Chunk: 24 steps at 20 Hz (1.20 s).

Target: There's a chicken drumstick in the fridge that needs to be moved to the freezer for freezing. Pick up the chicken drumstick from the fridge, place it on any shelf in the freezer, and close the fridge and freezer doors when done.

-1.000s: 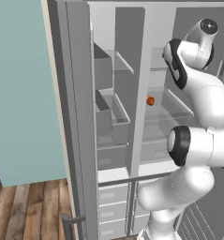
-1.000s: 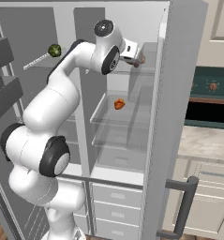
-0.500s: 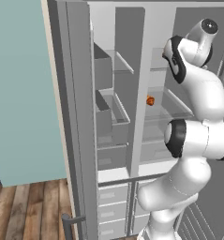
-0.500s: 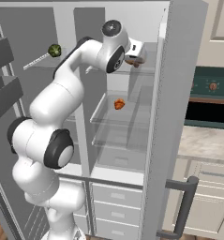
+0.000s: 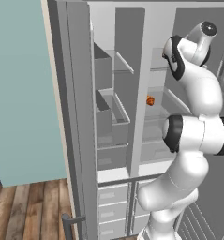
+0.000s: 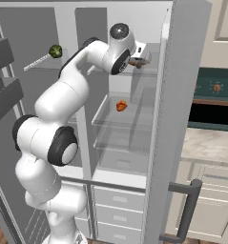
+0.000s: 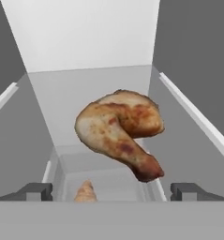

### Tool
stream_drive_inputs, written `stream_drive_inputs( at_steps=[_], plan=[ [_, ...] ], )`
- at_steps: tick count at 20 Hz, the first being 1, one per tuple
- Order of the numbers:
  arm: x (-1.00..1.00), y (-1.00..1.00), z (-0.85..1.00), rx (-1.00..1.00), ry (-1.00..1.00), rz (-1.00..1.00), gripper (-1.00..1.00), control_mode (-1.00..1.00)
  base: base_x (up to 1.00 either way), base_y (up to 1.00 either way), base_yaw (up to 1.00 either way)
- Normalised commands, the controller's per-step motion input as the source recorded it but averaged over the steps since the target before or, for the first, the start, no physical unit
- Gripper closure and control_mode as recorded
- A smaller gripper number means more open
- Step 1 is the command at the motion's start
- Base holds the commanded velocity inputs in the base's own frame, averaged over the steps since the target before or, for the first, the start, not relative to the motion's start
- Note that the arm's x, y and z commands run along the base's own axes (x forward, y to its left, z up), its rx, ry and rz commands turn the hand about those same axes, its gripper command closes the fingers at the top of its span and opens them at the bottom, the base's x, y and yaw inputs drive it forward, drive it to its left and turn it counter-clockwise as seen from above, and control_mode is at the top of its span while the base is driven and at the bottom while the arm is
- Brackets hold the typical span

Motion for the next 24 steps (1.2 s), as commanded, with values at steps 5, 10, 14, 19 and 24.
stream_drive_inputs(
  at_steps=[5, 10, 14, 19, 24],
  plan=[
    [0.15, 0.0, 0.0, 0.0, 0.0, 0.04, -1.0, -1.0, 0.0, 0.0, 0.0],
    [0.17, -0.04, 0.0, -0.02, 0.02, 0.02, -1.0, -1.0, 0.0, 0.0, 0.0],
    [0.28, -0.07, 0.0, 0.0, 0.0, 0.04, -1.0, -1.0, 0.0, 0.0, 0.0],
    [0.26, -0.16, 0.0, 0.0, 0.0, 0.04, -1.0, -1.0, 0.0, 0.0, 0.0],
    [0.02, -0.15, -0.08, -0.05, 0.05, 0.0, -1.0, -1.0, 0.0, 0.0, 0.0]
  ],
)
